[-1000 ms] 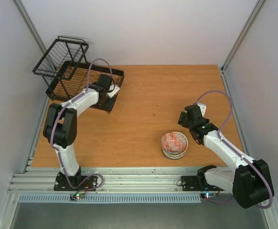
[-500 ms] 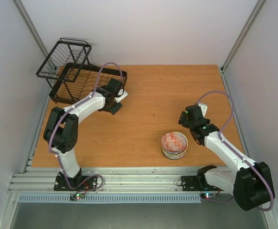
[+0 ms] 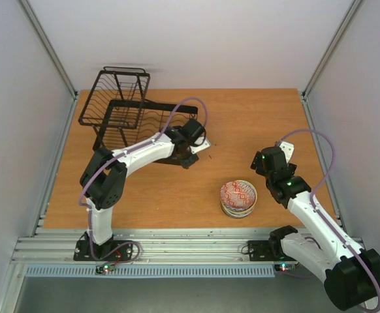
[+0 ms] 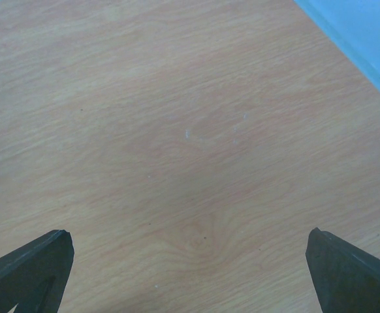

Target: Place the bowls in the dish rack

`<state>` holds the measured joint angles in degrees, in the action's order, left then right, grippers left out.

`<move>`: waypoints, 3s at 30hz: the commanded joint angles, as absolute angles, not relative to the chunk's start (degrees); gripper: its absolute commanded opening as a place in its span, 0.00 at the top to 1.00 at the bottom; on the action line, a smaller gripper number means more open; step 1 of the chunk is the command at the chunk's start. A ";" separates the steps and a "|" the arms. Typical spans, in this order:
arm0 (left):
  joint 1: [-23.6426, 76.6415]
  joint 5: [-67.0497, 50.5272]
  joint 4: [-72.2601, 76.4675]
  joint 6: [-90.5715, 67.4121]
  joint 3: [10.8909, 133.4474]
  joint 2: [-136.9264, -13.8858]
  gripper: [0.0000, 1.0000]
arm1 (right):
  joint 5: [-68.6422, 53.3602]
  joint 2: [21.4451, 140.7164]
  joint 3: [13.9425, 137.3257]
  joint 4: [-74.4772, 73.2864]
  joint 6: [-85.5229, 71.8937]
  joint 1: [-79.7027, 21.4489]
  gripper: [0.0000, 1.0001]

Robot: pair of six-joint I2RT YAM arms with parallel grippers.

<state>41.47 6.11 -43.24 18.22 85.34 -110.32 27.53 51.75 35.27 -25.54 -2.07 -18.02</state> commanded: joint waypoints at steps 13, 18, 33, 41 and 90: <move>47.66 -6.02 -49.19 15.34 92.14 -114.43 1.00 | 31.41 56.37 36.29 -26.59 -2.85 -18.37 0.01; 47.66 -6.88 -49.40 15.38 89.59 -112.34 0.99 | 31.87 56.88 36.46 -26.80 -2.89 -18.37 0.01; 48.38 -13.89 -50.06 12.45 81.88 -111.68 0.99 | 32.77 57.50 36.47 -26.93 -3.51 -18.37 0.01; 50.58 -15.01 -49.86 11.11 80.86 -111.01 0.99 | 33.32 58.39 36.65 -26.99 -3.69 -18.37 0.01; 41.33 -22.71 -42.34 10.85 81.51 -86.37 0.78 | 26.16 46.00 54.02 -66.56 -14.76 -28.49 0.01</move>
